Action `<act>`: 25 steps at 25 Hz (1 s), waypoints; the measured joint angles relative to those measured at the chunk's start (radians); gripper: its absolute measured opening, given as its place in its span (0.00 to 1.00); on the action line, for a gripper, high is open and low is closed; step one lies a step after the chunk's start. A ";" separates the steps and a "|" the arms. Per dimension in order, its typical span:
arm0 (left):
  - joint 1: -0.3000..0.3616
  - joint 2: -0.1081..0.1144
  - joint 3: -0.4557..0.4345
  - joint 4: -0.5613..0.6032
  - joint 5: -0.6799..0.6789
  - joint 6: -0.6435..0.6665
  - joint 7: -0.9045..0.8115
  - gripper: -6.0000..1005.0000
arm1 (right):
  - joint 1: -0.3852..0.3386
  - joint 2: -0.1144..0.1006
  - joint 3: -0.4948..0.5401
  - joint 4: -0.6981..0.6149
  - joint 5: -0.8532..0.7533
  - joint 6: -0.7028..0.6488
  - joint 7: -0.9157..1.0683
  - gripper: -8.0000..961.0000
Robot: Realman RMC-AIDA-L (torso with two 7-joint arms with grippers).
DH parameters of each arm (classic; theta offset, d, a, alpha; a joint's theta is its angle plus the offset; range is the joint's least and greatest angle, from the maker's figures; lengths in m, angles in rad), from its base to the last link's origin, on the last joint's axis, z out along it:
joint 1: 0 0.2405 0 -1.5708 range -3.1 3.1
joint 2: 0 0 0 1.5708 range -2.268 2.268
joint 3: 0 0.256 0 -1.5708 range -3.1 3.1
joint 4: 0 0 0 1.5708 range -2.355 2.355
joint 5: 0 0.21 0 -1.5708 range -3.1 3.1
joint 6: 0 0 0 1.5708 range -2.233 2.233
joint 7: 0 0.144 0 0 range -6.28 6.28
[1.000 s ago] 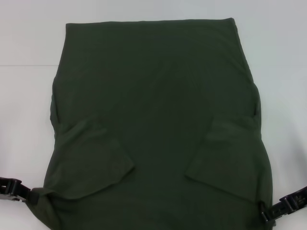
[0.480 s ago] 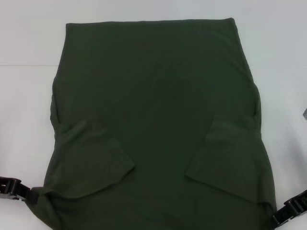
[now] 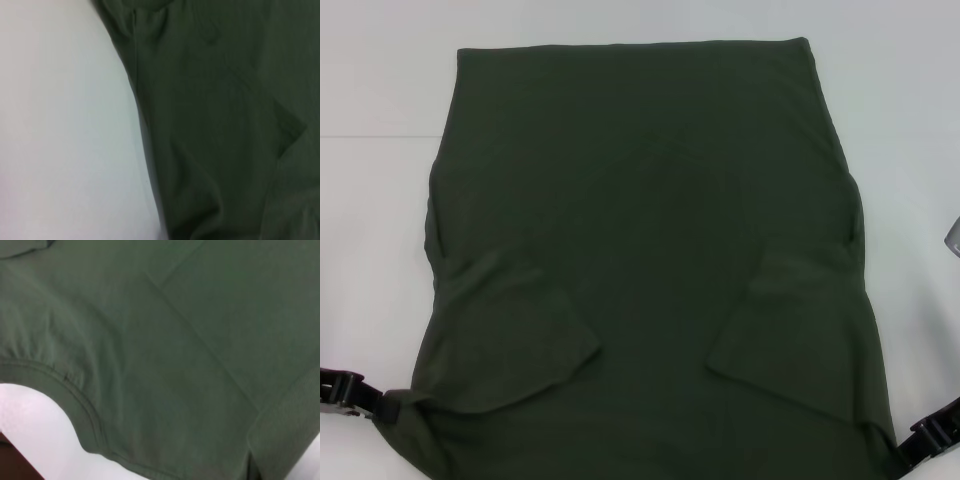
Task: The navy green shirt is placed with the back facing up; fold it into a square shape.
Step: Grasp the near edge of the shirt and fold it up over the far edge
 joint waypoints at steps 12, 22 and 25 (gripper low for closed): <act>0.006 0.000 -0.002 -0.005 -0.026 -0.002 0.006 0.03 | -0.010 -0.010 0.049 0.000 0.027 -0.008 -0.023 0.07; 0.014 0.006 -0.050 -0.010 -0.073 0.013 0.014 0.03 | -0.037 -0.040 0.161 -0.001 0.121 -0.045 -0.125 0.07; 0.016 0.012 -0.090 -0.018 -0.079 0.028 0.017 0.03 | -0.050 -0.043 0.165 0.000 0.148 -0.050 -0.152 0.07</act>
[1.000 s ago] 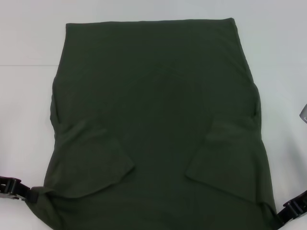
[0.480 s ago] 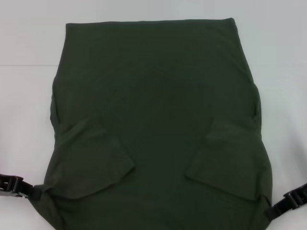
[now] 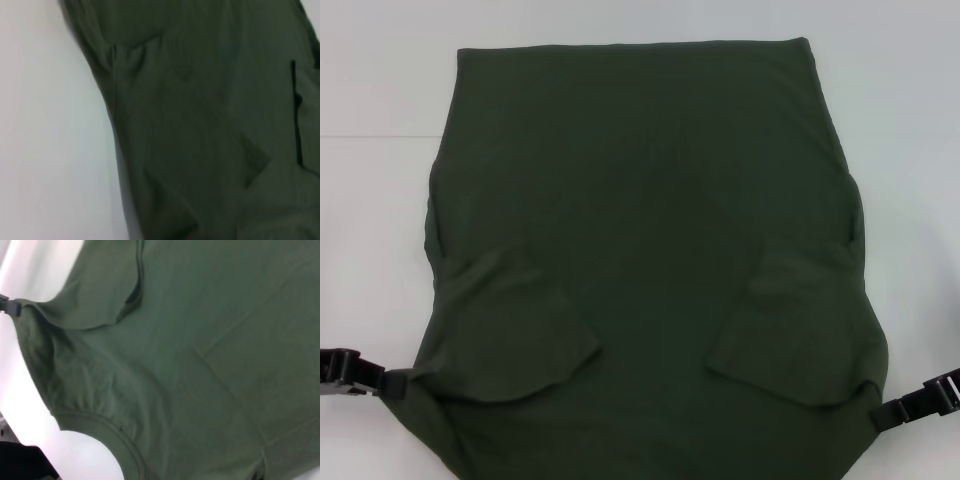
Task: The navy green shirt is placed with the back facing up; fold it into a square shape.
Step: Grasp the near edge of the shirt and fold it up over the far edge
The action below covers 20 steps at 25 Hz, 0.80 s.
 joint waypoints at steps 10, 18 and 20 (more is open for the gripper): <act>0.009 0.027 -0.008 -0.057 0.006 0.045 0.013 0.03 | -0.012 -0.002 0.004 0.011 0.006 -0.051 -0.075 0.07; 0.024 0.060 -0.016 -0.123 0.005 0.114 0.035 0.03 | -0.033 -0.008 0.002 0.011 0.003 -0.147 -0.156 0.07; 0.027 0.061 -0.015 -0.123 0.005 0.127 0.036 0.03 | -0.035 -0.010 -0.001 0.015 0.003 -0.159 -0.165 0.07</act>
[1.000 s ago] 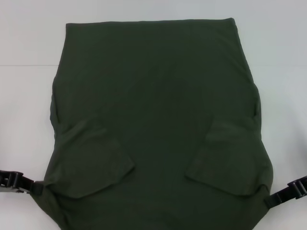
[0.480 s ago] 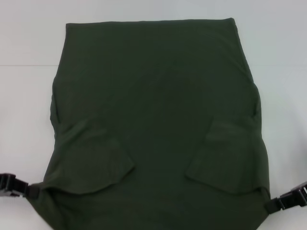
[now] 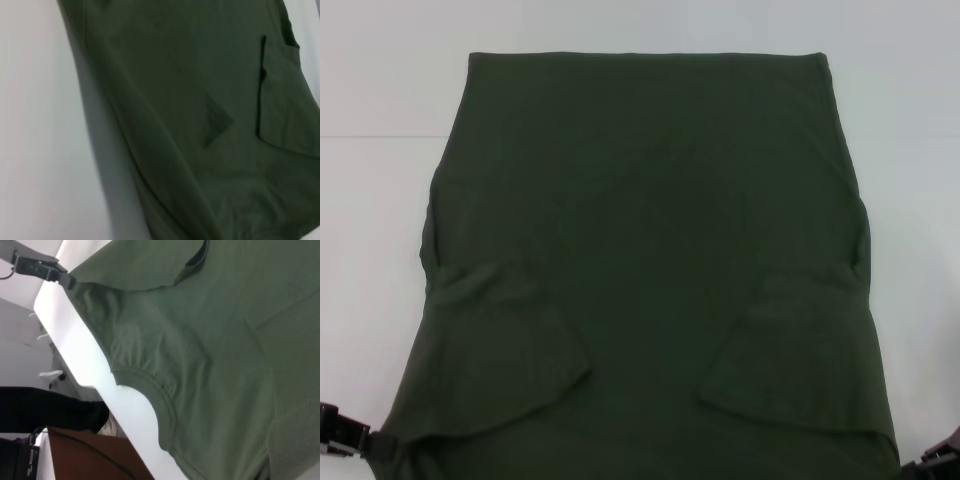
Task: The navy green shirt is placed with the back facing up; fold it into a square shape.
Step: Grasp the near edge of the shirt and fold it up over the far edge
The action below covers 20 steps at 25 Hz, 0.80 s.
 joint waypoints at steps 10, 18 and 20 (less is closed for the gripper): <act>0.027 0.010 0.043 -0.028 0.009 0.116 0.018 0.03 | -0.007 -0.037 -0.059 0.103 -0.007 -0.019 -0.084 0.07; 0.036 0.011 0.083 -0.070 0.051 0.134 0.037 0.03 | -0.013 -0.032 -0.130 0.124 -0.008 -0.020 -0.115 0.07; 0.037 0.011 0.098 -0.088 0.056 0.135 0.045 0.03 | -0.014 -0.028 -0.150 0.132 -0.007 -0.020 -0.116 0.07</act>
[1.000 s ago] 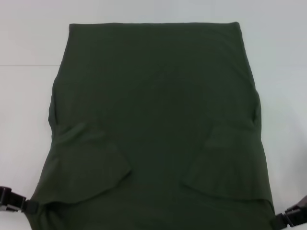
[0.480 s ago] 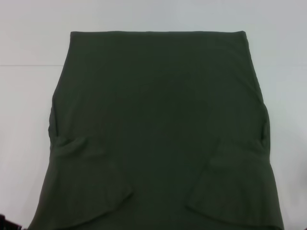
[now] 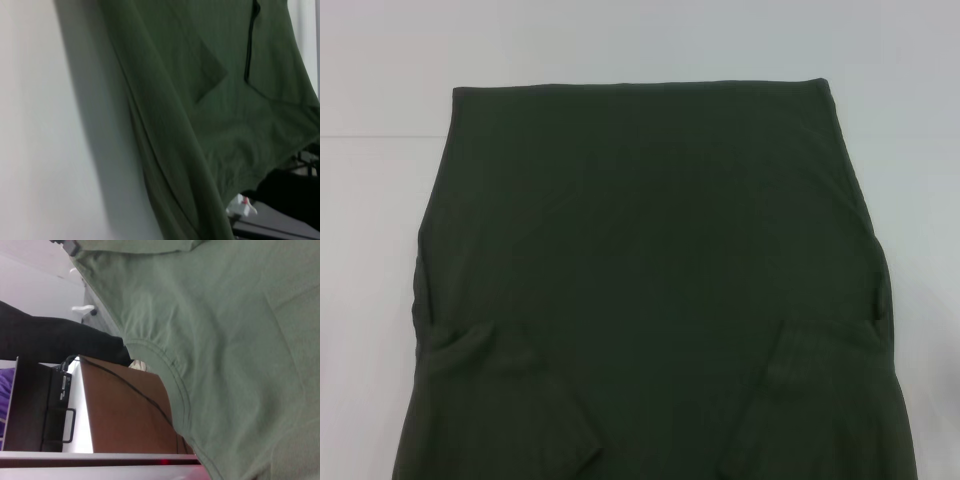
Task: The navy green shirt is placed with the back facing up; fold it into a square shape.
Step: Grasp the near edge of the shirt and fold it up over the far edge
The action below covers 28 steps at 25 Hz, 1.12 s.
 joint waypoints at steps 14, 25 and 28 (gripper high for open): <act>-0.036 0.011 -0.102 -0.018 -0.058 -0.005 0.019 0.03 | 0.009 -0.007 0.124 0.009 0.011 0.003 0.003 0.07; -0.066 0.015 -0.345 -0.001 -0.190 -0.111 0.005 0.03 | -0.002 -0.043 0.372 0.000 0.141 0.035 0.012 0.08; -0.061 0.008 -0.349 -0.005 -0.260 -0.162 0.005 0.03 | -0.003 -0.043 0.435 0.004 0.149 0.078 0.010 0.08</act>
